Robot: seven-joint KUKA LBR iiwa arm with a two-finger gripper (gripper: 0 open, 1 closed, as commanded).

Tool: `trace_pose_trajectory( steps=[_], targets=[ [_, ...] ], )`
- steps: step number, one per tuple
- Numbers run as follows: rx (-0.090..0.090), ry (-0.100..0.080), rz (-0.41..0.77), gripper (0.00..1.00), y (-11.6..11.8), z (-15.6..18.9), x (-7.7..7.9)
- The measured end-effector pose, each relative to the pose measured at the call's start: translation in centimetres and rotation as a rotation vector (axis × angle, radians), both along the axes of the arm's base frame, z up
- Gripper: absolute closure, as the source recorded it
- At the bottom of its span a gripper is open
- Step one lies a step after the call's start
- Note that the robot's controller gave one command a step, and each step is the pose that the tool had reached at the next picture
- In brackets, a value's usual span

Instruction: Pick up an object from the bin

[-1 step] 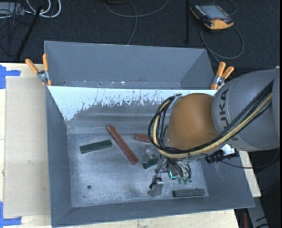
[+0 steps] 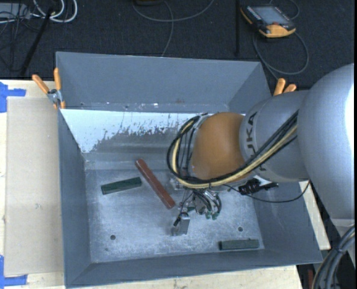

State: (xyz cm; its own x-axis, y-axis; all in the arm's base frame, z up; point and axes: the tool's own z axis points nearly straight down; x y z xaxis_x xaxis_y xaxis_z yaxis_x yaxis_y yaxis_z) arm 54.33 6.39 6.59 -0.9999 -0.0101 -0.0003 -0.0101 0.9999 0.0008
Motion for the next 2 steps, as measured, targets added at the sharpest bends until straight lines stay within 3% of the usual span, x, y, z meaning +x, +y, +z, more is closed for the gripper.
trace_pose_trajectory(
  steps=[1, 2],
  targets=[
    [0.001, -0.008, 0.0, 0.0, 1.38, 0.46, 7.9],
    [0.0, -0.001, -0.003, 1.0, 1.29, 0.39, 7.59]
  ],
)
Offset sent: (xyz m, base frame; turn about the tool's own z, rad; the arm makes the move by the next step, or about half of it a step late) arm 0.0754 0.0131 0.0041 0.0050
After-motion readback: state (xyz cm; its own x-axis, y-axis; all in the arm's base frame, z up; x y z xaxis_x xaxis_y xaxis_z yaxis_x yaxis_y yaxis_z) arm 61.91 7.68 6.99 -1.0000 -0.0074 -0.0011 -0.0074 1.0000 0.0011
